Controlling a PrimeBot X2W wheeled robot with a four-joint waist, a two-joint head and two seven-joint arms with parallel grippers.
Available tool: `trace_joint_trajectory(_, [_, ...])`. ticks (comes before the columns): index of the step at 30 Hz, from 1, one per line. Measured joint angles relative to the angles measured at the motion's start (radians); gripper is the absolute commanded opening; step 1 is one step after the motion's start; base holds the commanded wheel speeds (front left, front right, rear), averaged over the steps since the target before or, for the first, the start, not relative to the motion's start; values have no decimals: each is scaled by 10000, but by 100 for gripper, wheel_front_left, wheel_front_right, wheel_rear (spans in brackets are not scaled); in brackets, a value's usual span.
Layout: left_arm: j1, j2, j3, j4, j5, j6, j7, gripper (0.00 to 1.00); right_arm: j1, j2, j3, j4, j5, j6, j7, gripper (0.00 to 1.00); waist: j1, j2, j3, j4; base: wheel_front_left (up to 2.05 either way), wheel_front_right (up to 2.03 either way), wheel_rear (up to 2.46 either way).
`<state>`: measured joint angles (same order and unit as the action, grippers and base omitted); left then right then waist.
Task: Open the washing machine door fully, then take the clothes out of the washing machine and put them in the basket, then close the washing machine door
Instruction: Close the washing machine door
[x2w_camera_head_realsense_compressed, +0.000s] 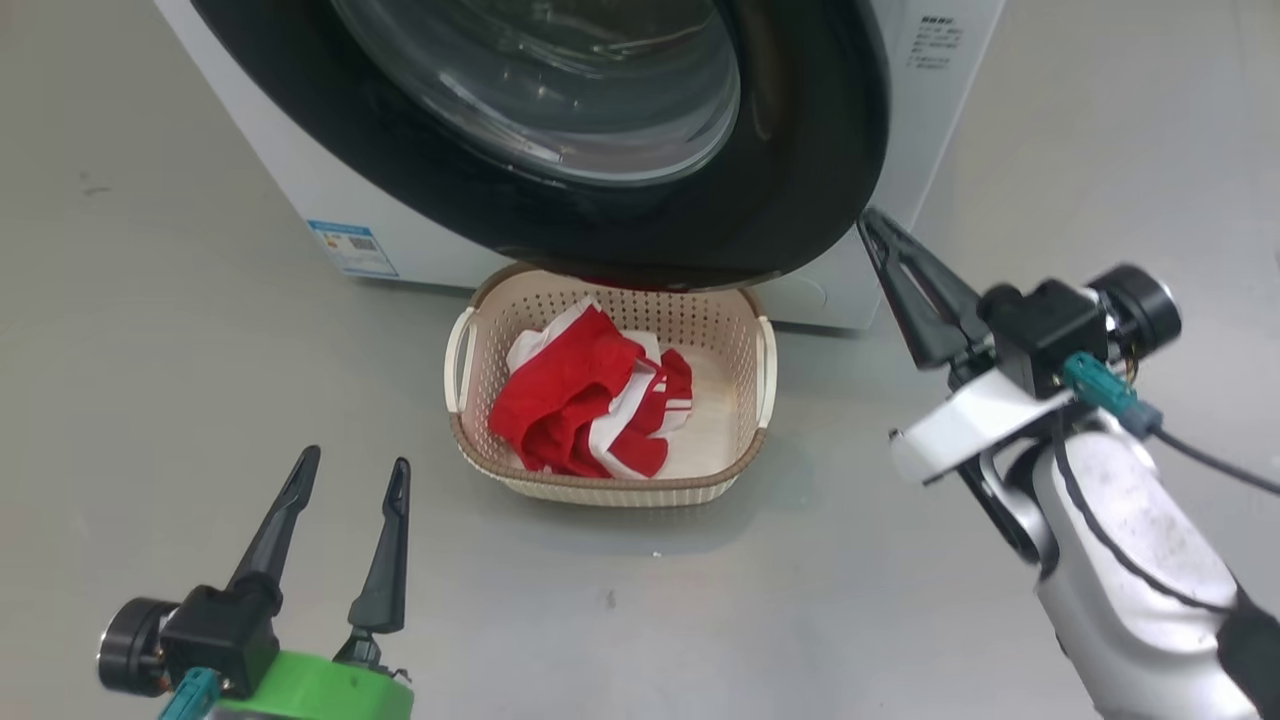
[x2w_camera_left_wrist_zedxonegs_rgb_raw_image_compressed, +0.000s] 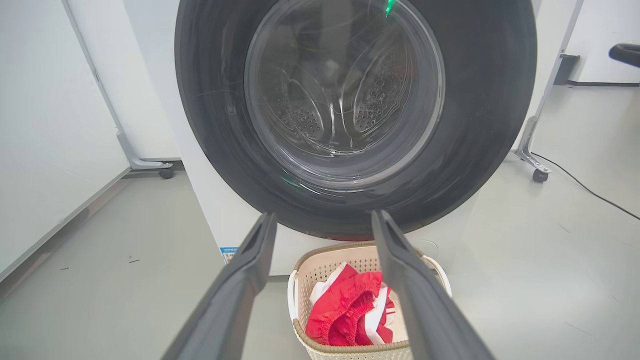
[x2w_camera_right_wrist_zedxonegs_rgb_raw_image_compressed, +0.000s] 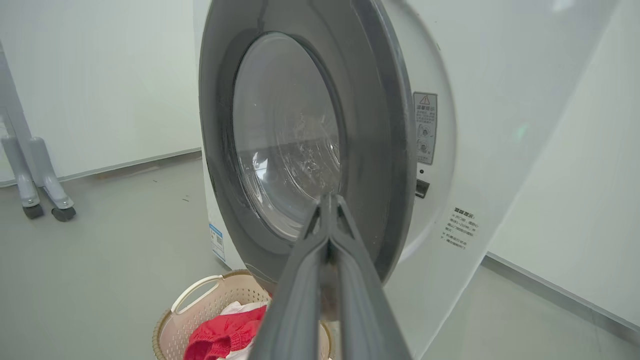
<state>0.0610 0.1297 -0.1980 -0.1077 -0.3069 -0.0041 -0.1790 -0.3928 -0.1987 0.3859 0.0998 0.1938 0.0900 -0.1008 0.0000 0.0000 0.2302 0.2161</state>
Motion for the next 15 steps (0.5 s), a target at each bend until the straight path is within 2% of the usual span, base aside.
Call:
trace_joint_trajectory(8, [-754, -115, -140, 107, -8, -249, -173, 100, -1622, 100, 263, 506, 79, 224, 341, 0, 0, 0, 800, 351, 0, 0, 0])
trace_joint_trajectory(15, [-1327, -219, -320, 355, -86, -464, -265, 100, -2858, 50, 240, 1135, 380, 253, 533, 0, 0, 0, 1419, 641, 0, 0, 0])
